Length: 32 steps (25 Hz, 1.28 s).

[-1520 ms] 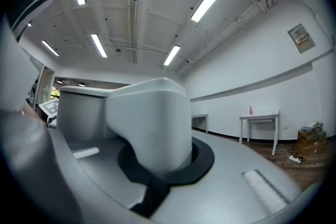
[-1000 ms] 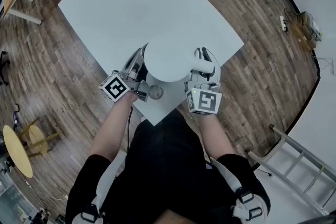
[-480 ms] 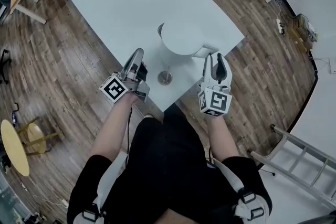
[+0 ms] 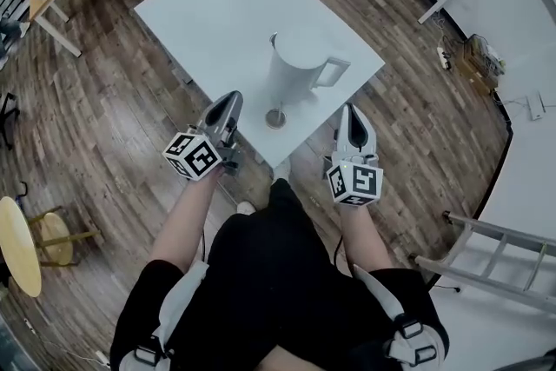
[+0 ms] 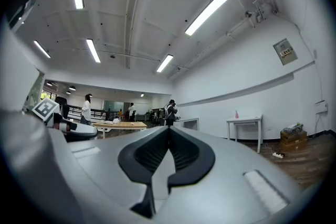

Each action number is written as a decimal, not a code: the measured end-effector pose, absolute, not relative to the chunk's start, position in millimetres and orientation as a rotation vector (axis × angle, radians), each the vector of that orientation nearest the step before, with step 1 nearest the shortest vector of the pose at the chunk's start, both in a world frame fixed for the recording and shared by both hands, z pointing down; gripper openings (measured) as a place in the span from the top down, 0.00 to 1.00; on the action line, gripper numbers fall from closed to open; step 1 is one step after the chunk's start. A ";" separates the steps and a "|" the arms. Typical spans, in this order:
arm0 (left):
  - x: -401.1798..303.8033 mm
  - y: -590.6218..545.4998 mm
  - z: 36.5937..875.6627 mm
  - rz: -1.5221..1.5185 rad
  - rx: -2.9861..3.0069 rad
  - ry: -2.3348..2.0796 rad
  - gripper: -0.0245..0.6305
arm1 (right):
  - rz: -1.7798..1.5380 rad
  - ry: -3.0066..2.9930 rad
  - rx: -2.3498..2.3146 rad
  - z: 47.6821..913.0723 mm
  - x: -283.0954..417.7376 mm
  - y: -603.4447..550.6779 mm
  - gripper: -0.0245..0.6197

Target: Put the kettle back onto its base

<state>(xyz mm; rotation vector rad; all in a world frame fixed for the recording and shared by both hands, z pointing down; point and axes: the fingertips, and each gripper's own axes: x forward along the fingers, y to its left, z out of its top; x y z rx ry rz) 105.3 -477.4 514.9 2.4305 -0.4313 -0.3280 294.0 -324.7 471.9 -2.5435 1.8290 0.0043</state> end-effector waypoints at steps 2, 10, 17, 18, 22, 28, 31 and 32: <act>101.0 -466.4 505.7 -0.280 2.511 -0.443 0.96 | -0.015 1.848 -2.518 469.1 283.0 -319.4 0.95; 83.5 -434.0 479.4 -0.234 2.717 -0.547 0.96 | -0.079 1.928 -2.382 461.7 265.2 -303.4 0.96; 79.2 -411.6 474.2 -0.284 2.669 -0.609 0.96 | -0.047 2.053 -2.263 441.7 254.8 -292.4 0.96; 78.8 -407.4 472.3 -0.303 2.663 -0.634 0.96 | -0.037 2.071 -2.247 440.0 255.2 -291.6 0.96; 80.6 -387.9 465.8 -0.331 2.682 -0.672 0.96 | -0.007 2.139 -2.216 440.5 254.9 -292.4 0.96; 83.2 -382.6 463.5 -0.354 2.650 -0.724 0.96 | -0.019 2.188 -2.160 440.7 252.9 -297.0 0.96; 84.8 -379.3 464.5 -0.352 2.647 -0.730 0.96 | -0.020 2.191 -2.149 439.3 255.4 -293.4 0.96; 85.4 -378.8 465.4 -0.352 2.641 -0.730 0.96 | -0.025 2.188 -2.146 438.9 256.3 -292.0 0.96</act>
